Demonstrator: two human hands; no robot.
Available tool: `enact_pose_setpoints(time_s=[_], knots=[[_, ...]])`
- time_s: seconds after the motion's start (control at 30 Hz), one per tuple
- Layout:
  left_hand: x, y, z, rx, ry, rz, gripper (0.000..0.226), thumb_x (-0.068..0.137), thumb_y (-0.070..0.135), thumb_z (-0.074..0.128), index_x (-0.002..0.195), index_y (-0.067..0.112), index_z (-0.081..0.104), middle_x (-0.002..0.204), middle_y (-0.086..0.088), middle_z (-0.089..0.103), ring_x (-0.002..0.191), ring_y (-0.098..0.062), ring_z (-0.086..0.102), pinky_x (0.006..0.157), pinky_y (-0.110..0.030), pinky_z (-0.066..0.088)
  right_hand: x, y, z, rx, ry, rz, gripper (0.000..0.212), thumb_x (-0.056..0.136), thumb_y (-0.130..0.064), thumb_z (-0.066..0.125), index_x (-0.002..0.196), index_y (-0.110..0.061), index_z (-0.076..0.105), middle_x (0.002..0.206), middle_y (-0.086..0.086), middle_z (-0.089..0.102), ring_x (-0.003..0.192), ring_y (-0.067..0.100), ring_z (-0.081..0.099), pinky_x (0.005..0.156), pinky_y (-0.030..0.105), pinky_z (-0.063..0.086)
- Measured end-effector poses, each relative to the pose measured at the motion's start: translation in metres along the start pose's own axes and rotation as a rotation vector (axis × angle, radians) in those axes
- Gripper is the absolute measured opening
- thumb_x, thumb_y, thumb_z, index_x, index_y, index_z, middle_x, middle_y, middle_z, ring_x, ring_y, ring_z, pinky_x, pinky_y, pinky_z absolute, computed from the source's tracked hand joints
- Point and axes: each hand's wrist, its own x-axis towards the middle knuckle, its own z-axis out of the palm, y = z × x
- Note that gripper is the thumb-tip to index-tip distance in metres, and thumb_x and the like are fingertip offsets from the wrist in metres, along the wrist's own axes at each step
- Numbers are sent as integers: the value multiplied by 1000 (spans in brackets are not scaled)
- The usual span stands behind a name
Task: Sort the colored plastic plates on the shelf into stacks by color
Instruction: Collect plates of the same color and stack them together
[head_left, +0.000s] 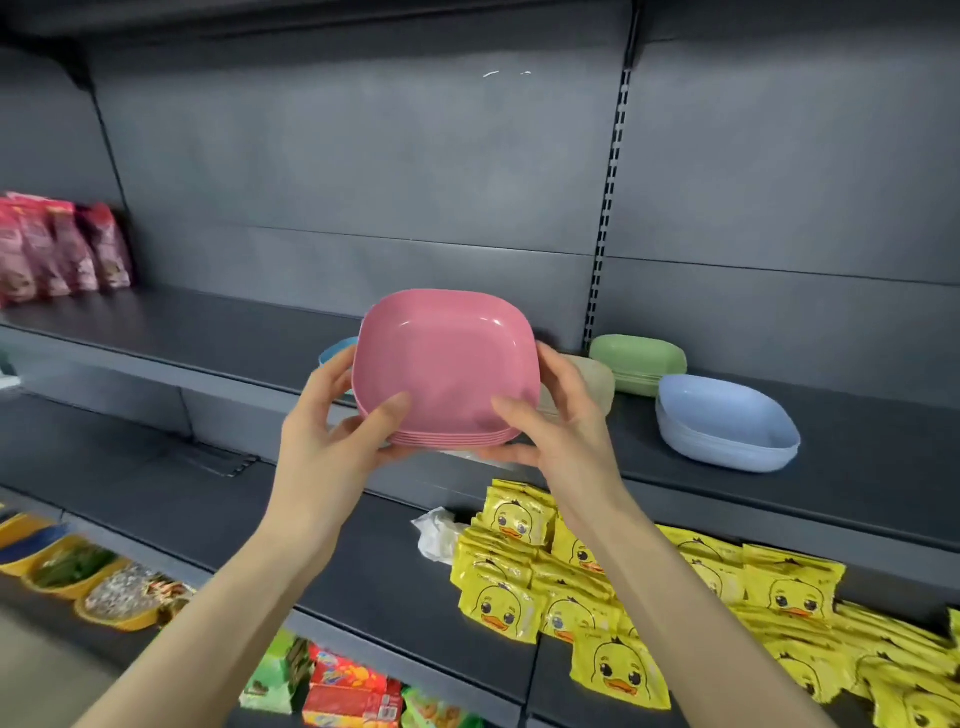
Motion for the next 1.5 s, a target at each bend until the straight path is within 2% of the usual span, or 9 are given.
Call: enact_pose_setpoints(time_s=[0.07,0.17,0.4,0.53,0.7,0.9,1.2,1.33,1.5], knots=[[14,0,-22,3,20,10,49,85,9,65,129,27,51,117,4,59,92,-25,68,68,-30,59,13,7,23,-20,-6,-14,55,81,0,66,124,-32,52,122,-11,56,107,17,62,64,39,59],[39,-6,-52,6,35,23,50,85,8,64,130,27,51,117,4,59,91,-28,68,72,-35,59,35,20,52,-45,-10,-36,58,81,-1,67,131,-26,50,126,-9,54,106,14,61,66,43,59],[120,-35,-119,4,40,15,50,83,8,67,127,28,53,116,8,62,89,-21,69,71,-32,59,111,76,118,15,-16,0,56,81,1,65,128,-26,52,122,-2,56,103,16,63,66,44,59],[185,-44,-169,15,63,-4,53,79,11,73,125,29,55,120,6,61,91,-21,67,69,-32,58,169,105,170,31,-26,22,54,82,0,65,127,-26,53,121,-5,53,99,15,64,66,42,60],[260,-48,-231,45,97,30,46,84,11,66,126,27,55,121,4,61,98,-21,67,70,-31,58,239,135,238,49,-78,27,55,82,-2,66,130,-26,50,127,-9,53,103,10,61,67,40,59],[331,-70,-312,35,147,8,44,84,12,66,123,29,55,120,4,61,96,-15,68,70,-31,59,302,179,318,-1,-124,49,56,83,-3,66,132,-24,48,128,-8,51,108,14,59,68,43,60],[457,-127,-423,54,20,-89,44,85,13,65,127,23,54,124,2,58,97,-11,67,74,-38,59,390,262,420,-40,24,120,52,84,-2,64,130,-22,50,125,-2,52,105,16,60,67,42,60],[516,-158,-457,45,-56,-152,45,86,11,64,128,20,53,123,0,57,89,-8,69,72,-37,59,428,293,451,-118,113,143,53,85,-1,62,132,-21,47,123,-4,51,101,14,60,69,40,60],[576,-196,-484,72,-137,-276,42,86,12,64,127,16,53,118,-6,59,90,-21,67,69,-36,60,477,326,473,-232,190,230,54,85,-1,61,133,-18,46,106,-8,53,95,12,59,70,41,60]])
